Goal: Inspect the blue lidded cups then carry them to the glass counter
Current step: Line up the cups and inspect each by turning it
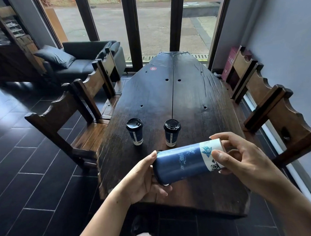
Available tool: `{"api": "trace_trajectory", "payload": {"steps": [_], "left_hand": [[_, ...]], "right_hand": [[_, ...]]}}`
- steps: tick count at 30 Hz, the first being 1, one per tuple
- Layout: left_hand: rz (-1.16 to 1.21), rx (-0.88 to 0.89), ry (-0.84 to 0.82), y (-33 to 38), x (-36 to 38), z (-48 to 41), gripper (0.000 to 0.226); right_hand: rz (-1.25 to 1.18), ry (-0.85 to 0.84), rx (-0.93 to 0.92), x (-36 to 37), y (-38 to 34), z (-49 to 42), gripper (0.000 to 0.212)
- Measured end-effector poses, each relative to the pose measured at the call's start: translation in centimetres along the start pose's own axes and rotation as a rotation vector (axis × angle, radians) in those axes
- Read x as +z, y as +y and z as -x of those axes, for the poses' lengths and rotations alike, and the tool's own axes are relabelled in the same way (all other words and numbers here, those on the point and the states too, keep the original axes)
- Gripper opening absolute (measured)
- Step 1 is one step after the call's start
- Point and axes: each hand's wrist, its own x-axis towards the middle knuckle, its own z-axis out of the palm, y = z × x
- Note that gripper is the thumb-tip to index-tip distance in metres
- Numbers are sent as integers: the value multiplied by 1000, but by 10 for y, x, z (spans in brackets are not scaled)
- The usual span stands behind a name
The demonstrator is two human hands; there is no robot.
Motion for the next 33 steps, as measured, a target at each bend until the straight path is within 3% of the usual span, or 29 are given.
{"api": "trace_trajectory", "payload": {"steps": [4,10,16,21,26,30,33], "left_hand": [[6,130,-1,-3,-4,-4,64],[-9,249,2,-5,-4,-8,57],[-7,281,-11,-8,2,-11,60],[-22,267,5,-8,3,-12,64],[-20,246,-26,-7,0,-13,85],[-50,182,-32,-3,1,-13,80],[-58,83,-3,2,8,-14,60]], "right_hand": [[1,-13,8,-2,6,-2,53],[-35,5,125,-7,15,-6,64],[-54,23,221,-9,19,-10,51],[-67,45,218,-10,24,-12,43],[-102,56,172,-12,28,-12,32],[-78,74,97,-15,28,-8,48],[-29,67,44,-17,27,-5,51]]}}
